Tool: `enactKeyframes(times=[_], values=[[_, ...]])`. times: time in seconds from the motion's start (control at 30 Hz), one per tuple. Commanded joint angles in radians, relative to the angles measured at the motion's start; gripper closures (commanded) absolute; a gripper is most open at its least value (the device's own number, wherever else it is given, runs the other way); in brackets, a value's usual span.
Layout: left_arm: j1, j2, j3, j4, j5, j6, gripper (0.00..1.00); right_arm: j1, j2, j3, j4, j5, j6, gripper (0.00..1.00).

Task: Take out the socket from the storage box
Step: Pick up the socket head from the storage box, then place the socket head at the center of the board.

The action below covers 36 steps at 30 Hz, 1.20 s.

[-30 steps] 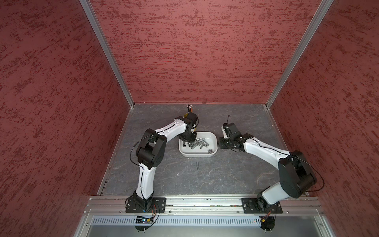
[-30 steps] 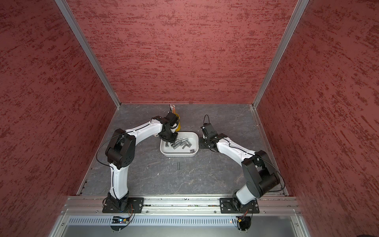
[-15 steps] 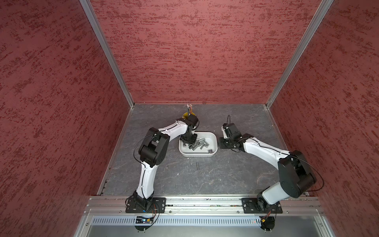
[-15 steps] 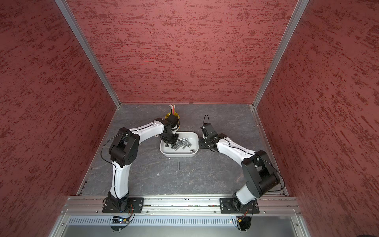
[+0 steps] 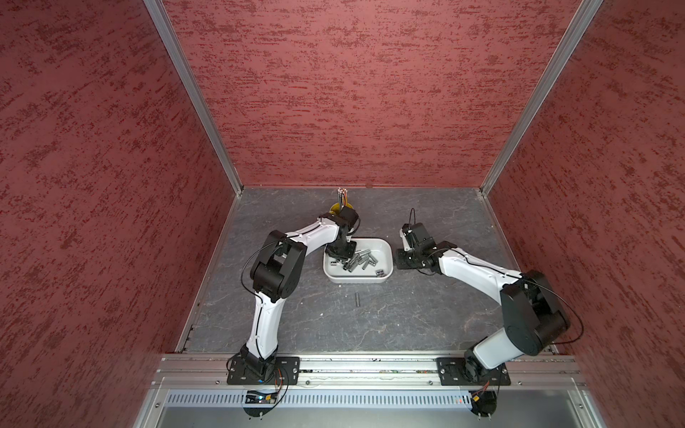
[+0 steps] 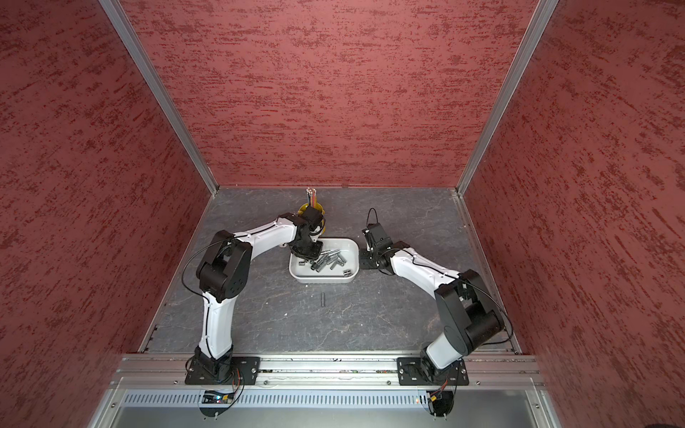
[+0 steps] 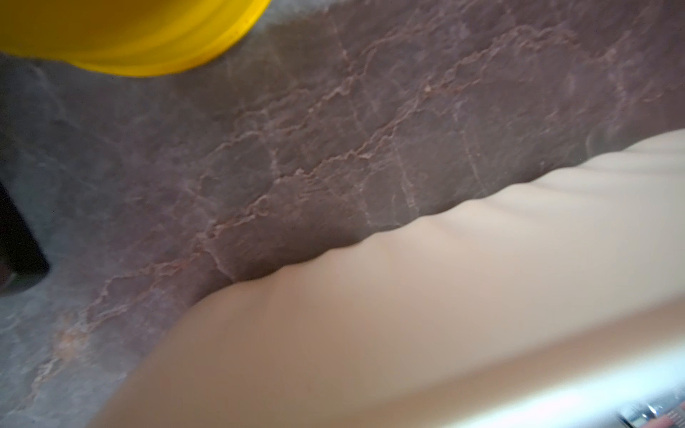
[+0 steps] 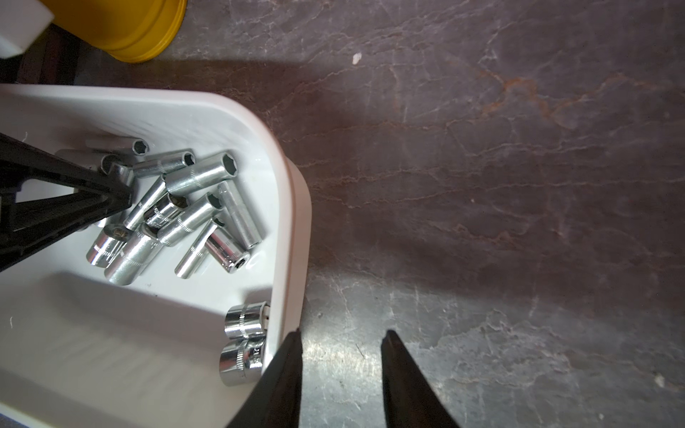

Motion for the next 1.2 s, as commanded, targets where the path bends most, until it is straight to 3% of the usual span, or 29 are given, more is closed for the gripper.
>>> enactKeyframes(times=[0.0,0.47,0.77,1.17], values=[[-0.003,-0.045,-0.009,-0.028,-0.010,-0.031,0.91,-0.004,0.007,0.016,-0.016,-0.002,-0.010,0.61],[-0.009,-0.211,-0.024,-0.116,0.049,-0.117,0.97,-0.004,0.000,0.020,-0.022,-0.002,-0.010,0.62],[-0.006,-0.374,-0.141,-0.150,0.045,-0.197,1.00,-0.004,0.001,0.022,-0.026,0.000,-0.016,0.62],[0.173,-0.569,-0.440,-0.086,-0.017,-0.234,1.00,-0.004,-0.017,0.023,-0.028,-0.008,-0.019,0.62]])
